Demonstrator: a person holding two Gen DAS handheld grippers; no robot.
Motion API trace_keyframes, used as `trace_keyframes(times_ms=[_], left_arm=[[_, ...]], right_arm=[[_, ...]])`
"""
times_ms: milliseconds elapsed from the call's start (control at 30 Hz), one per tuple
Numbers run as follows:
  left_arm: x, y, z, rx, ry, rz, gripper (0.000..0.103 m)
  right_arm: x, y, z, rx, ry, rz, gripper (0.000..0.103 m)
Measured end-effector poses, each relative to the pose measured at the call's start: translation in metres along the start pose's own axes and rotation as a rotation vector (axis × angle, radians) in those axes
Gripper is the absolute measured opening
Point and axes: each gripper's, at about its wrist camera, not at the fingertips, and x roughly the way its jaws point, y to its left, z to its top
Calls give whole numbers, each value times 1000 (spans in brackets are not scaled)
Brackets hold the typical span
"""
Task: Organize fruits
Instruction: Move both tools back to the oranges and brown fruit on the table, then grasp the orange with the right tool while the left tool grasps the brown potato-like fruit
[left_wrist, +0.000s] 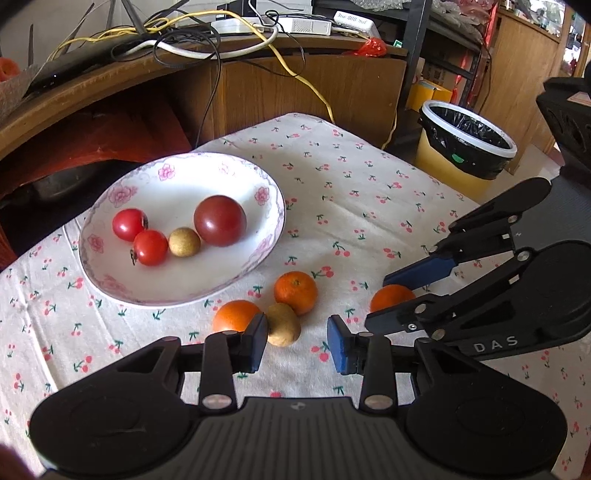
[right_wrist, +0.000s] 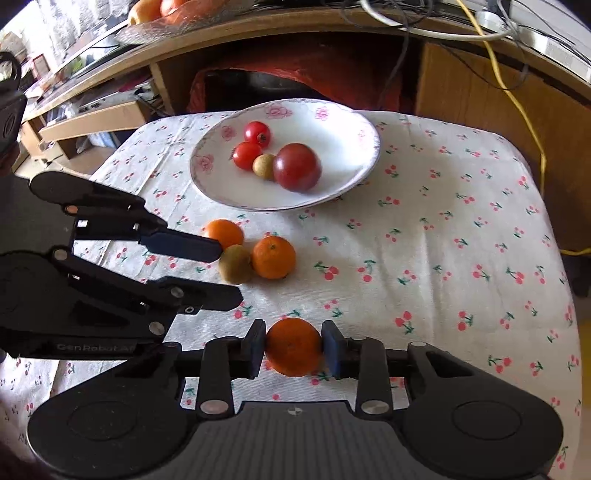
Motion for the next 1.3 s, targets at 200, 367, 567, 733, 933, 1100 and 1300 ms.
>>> trace_keyframes(times_ms=[200, 367, 567, 733, 933, 1100, 1300], left_arm=[[7, -10, -1, 84, -15, 67, 44], [1, -17, -5, 151, 11, 60, 44], [-12, -21, -8, 172, 36, -3, 44], [-4, -20, -8, 154, 34, 41, 44], [8, -26, -7, 147, 21, 47, 44], [15, -28, -8, 141, 40, 53, 41], [15, -27, -7, 131, 39, 58, 38]], right_arm=[[-2, -10, -2, 20, -3, -34, 27], [-3, -14, -2, 24, 0, -35, 27], [-6, -16, -1, 24, -4, -34, 28], [-6, -17, -1, 25, 1, -35, 28], [-3, -15, -2, 14, 10, -35, 28], [-3, -16, -2, 15, 10, -31, 28], [-3, -17, -3, 16, 6, -28, 28]])
